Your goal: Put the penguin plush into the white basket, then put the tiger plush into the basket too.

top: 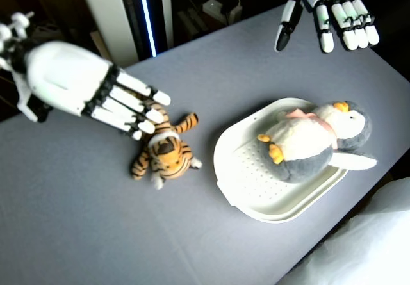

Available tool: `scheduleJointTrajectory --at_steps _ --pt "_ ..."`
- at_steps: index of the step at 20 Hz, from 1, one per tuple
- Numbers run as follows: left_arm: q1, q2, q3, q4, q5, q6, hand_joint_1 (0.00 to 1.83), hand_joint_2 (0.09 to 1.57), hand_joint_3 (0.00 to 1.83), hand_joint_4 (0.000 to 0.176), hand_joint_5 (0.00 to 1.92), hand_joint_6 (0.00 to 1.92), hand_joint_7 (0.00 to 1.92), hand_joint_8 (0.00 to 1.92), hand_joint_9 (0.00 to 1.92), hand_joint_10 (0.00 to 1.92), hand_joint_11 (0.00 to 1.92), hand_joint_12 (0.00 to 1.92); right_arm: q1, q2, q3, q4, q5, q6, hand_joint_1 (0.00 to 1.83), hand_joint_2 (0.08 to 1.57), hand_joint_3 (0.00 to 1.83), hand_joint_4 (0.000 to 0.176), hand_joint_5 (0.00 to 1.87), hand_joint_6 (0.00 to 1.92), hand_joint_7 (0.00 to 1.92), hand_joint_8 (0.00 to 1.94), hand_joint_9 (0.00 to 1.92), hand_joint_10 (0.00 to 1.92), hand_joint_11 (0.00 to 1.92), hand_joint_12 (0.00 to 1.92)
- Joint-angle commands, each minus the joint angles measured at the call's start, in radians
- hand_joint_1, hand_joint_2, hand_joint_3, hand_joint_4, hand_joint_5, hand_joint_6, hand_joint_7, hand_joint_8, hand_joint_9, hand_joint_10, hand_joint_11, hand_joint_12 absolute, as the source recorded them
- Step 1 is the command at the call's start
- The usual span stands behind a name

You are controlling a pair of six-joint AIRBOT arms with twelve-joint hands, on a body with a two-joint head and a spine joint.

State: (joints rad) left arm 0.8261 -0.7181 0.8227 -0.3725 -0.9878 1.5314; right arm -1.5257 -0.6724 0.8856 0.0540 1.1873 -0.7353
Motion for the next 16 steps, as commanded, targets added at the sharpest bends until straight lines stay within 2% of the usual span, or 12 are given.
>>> scheduleJointTrajectory --at_steps 1,3,4,5,6,8,10,11,12,13,14,16 --pt "-0.009 -0.006 -0.002 0.036 -0.122 0.002 0.76 0.74 0.00 0.176 0.00 0.00 0.00 0.00 0.00 0.00 0.00 0.00 0.017 -0.009 0.010 0.020 0.070 0.000 0.90 0.87 0.00 0.026 0.42 0.00 0.45 0.01 0.58 0.02 0.20 1.03" --pt "-0.004 -0.006 -0.003 0.033 -0.124 0.002 0.74 0.73 0.00 0.176 0.00 0.00 0.00 0.00 0.00 0.00 0.00 0.00 0.046 -0.036 0.023 0.012 0.037 0.000 0.91 0.90 0.01 0.013 0.43 0.00 0.48 0.01 0.64 0.02 0.27 0.99" --pt "-0.002 -0.006 -0.003 0.031 -0.126 0.002 0.73 0.74 0.00 0.176 0.00 0.00 0.00 0.00 0.00 0.00 0.00 0.00 0.068 -0.052 0.032 0.003 0.013 -0.001 0.91 0.91 0.00 0.016 0.43 0.00 0.49 0.00 0.64 0.01 0.29 0.94" --pt "0.000 -0.006 -0.004 0.030 -0.128 0.001 0.75 0.74 0.00 0.176 0.00 0.00 0.00 0.00 0.00 0.00 0.00 0.00 0.095 -0.068 0.042 -0.008 -0.017 -0.005 0.96 0.90 0.00 0.012 0.44 0.00 0.50 0.00 0.63 0.01 0.28 0.92" --pt "0.008 -0.005 -0.006 0.029 -0.133 -0.001 0.74 0.74 0.00 0.176 0.00 0.00 0.00 0.00 0.00 0.00 0.00 0.00 0.133 -0.093 0.056 -0.018 -0.070 -0.021 0.99 0.91 0.00 0.000 0.45 0.01 0.51 0.01 0.67 0.02 0.32 0.94" --pt "0.014 -0.003 -0.007 0.028 -0.136 -0.008 0.73 0.75 0.00 0.176 0.00 0.00 0.00 0.00 0.00 0.00 0.00 0.00 0.151 -0.111 0.068 -0.018 -0.109 -0.037 1.03 0.92 0.00 0.000 0.47 0.00 0.54 0.01 0.74 0.03 0.45 0.96" --pt "0.019 0.000 -0.010 0.028 -0.141 -0.015 0.75 0.74 0.00 0.176 0.00 0.00 0.00 0.00 0.00 0.00 0.00 0.00 0.160 -0.127 0.081 -0.018 -0.145 -0.038 1.16 0.98 0.00 0.000 0.50 0.00 0.55 0.00 0.83 0.04 0.65 0.96" --pt "0.021 0.001 -0.010 0.027 -0.144 -0.016 0.74 0.73 0.00 0.176 0.00 0.00 0.00 0.00 0.00 0.00 0.00 0.00 0.160 -0.130 0.083 -0.018 -0.152 -0.038 1.26 1.00 0.01 0.000 0.58 0.02 0.66 0.01 0.92 0.27 0.75 1.12" --pt "0.022 0.001 -0.011 0.026 -0.145 -0.017 0.75 0.73 0.00 0.176 0.00 0.00 0.00 0.00 0.00 0.00 0.00 0.00 0.160 -0.131 0.084 -0.018 -0.154 -0.039 1.39 1.03 0.01 0.000 0.71 0.07 0.62 0.59 0.86 1.13 0.86 1.44" --pt "0.023 0.001 -0.011 0.026 -0.147 -0.018 0.73 0.73 0.00 0.176 0.00 0.00 0.00 0.00 0.00 0.00 0.04 0.02 0.160 -0.131 0.084 -0.018 -0.155 -0.041 1.26 1.18 0.01 0.000 0.77 0.82 0.77 1.33 0.89 1.49 0.95 1.55" --pt "0.026 0.001 -0.012 0.024 -0.148 -0.020 0.73 0.73 0.00 0.176 0.00 0.00 0.00 0.00 0.00 0.00 0.04 0.02 0.160 -0.131 0.086 -0.017 -0.156 -0.042 1.24 1.21 0.00 0.000 0.79 0.99 0.78 1.51 0.92 1.58 1.01 1.58" --pt "0.029 0.000 -0.012 0.022 -0.151 -0.023 0.74 0.73 0.00 0.176 0.00 0.00 0.00 0.00 0.00 0.00 0.06 0.03 0.162 -0.131 0.090 -0.010 -0.156 -0.043 1.22 1.17 0.00 0.000 0.95 0.99 0.80 1.34 0.96 1.32 1.01 1.38"
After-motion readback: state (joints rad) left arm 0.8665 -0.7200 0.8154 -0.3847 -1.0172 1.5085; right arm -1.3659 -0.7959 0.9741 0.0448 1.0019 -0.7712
